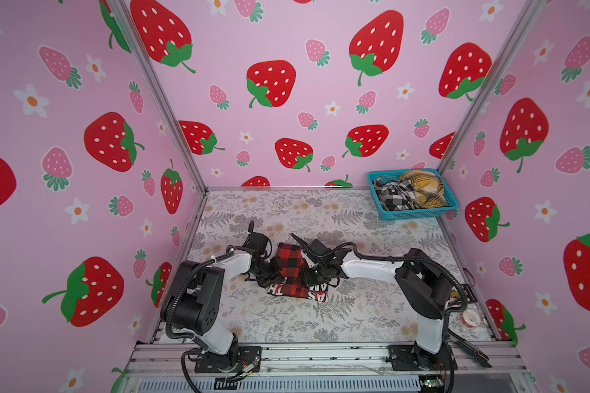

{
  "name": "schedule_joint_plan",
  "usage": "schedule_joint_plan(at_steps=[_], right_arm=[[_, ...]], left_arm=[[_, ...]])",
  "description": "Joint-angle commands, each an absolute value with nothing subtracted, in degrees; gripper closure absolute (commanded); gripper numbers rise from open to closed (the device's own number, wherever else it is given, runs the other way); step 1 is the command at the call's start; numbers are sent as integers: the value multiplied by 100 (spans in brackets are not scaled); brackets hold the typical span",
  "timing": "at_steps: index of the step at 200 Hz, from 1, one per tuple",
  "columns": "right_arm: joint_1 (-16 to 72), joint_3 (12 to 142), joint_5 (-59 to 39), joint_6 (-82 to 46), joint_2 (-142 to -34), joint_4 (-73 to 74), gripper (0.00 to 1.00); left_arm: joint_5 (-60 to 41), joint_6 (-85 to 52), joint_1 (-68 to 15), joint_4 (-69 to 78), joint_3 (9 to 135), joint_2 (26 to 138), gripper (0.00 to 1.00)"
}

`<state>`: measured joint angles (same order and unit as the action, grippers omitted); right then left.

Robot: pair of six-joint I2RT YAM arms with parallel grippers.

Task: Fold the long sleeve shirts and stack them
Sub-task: 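Lower the lifted edge onto the shirt with both grippers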

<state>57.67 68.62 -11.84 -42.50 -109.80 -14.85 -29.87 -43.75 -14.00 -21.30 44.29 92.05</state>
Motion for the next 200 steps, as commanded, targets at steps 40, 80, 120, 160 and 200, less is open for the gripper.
schedule_joint_plan(at_steps=[40,80,120,160,200], right_arm=[[5396,6769,-639,-4142,-10420,-1852,74],[5004,6724,-571,-3949,-9972,-1848,70],[4523,6774,-967,-3859,-10245,-1572,72],[4285,6983,-1307,-3832,-10916,-1320,75],[4190,6909,-1377,-3894,-11265,-1144,77]], left_arm=[[-2936,-4500,-1529,-2414,4068,8629,100],[-2674,-4279,-1413,-2969,4751,8321,100],[-2868,-4178,-1063,-2777,5461,9286,100],[-3068,-4272,-927,-2366,5692,10226,100],[-2927,-4365,-717,-2217,5350,10382,100]])
